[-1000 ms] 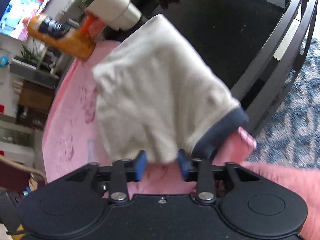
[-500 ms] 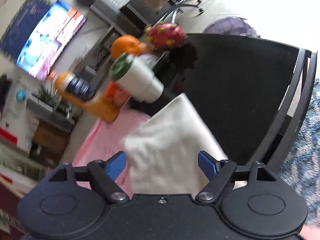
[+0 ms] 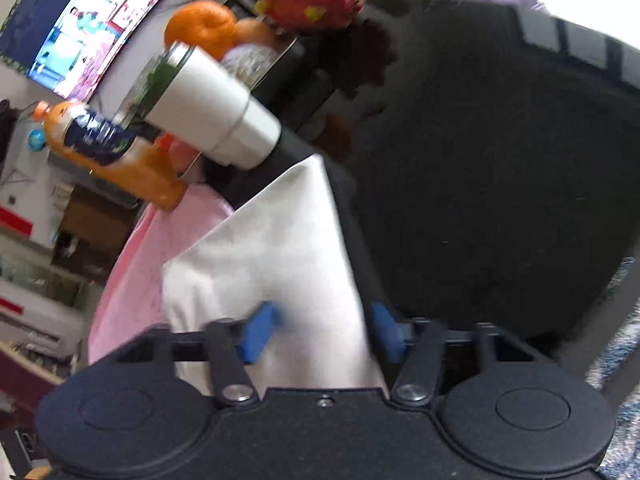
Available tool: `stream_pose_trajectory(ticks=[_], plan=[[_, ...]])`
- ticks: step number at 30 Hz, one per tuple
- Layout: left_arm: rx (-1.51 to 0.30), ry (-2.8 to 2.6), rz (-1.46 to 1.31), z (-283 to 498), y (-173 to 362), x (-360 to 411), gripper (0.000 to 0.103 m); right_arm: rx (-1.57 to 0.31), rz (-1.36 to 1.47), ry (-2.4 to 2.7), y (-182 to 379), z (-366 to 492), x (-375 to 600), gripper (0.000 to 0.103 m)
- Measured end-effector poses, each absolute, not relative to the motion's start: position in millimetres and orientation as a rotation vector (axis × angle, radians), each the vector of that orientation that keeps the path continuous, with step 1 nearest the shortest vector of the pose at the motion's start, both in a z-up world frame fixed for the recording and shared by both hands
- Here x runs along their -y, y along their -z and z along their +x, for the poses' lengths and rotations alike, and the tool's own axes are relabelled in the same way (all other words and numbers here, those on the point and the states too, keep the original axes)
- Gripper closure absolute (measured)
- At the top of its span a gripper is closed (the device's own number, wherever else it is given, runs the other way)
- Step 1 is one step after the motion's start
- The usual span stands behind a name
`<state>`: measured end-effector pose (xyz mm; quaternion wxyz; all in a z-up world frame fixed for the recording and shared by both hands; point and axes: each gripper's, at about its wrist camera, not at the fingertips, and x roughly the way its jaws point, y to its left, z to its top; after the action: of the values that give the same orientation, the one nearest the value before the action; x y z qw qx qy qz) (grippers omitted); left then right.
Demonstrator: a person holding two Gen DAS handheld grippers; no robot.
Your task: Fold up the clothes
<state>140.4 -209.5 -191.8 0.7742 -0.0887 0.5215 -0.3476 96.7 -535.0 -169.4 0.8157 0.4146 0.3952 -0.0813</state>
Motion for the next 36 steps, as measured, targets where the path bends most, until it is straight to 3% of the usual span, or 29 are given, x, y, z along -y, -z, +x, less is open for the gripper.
stream_pose_trajectory(ticks=[2,8,14,15,19,20,21,23,24,26,27,28,33,34,35,36], plan=[[-1.113,0.752,-0.172,136.8,188.0,214.5,0.081,-0.841,0.814,0.180,161.5,99.2,524.7,0.079],[-1.029,0.755,-0.145,119.1,167.3,228.1,0.086,-0.696,0.683,0.143,123.4,86.8,504.4,0.084],[-0.940,0.792,-0.081,110.2,147.4,258.8,0.085,-0.592,0.676,0.146,107.3,76.9,522.0,0.084],[-0.937,0.785,-0.056,111.0,148.5,265.7,0.085,-0.611,0.702,0.167,113.4,77.7,528.0,0.082],[-1.045,0.687,-0.030,121.9,180.5,272.1,0.063,-0.715,0.656,0.337,134.8,77.6,539.8,0.068],[-1.054,0.680,-0.067,122.2,181.1,265.6,0.063,-0.713,0.630,0.363,133.6,73.7,539.8,0.064],[-1.058,0.677,-0.079,119.6,180.0,258.9,0.063,-0.692,0.625,0.370,130.9,67.5,539.6,0.052],[-1.043,0.675,-0.091,114.3,174.1,250.5,0.068,-0.630,0.656,0.355,123.4,53.5,537.1,0.048],[-1.022,0.678,-0.091,111.6,169.2,248.9,0.072,-0.610,0.663,0.345,119.8,49.2,534.3,0.049],[-0.980,0.682,-0.091,106.2,159.6,245.7,0.077,-0.585,0.663,0.319,114.5,45.8,527.0,0.067],[-0.959,0.684,-0.091,103.5,154.7,244.1,0.079,-0.584,0.657,0.306,113.0,47.4,522.6,0.084],[-0.938,0.687,-0.091,100.8,149.9,242.6,0.081,-0.583,0.651,0.292,111.4,49.0,518.1,0.088],[-0.948,0.671,0.010,99.3,155.7,261.0,0.082,-0.727,0.651,0.277,131.0,72.7,510.1,0.088],[-0.970,0.652,0.022,101.0,160.0,261.2,0.078,-0.765,0.643,0.292,137.3,75.8,511.1,0.090],[-0.991,0.632,0.033,102.6,164.3,261.5,0.069,-0.804,0.635,0.307,143.5,78.8,512.1,0.093],[-1.013,0.613,0.044,104.3,168.5,261.7,0.068,-0.821,0.627,0.311,146.6,79.7,511.9,0.094]])
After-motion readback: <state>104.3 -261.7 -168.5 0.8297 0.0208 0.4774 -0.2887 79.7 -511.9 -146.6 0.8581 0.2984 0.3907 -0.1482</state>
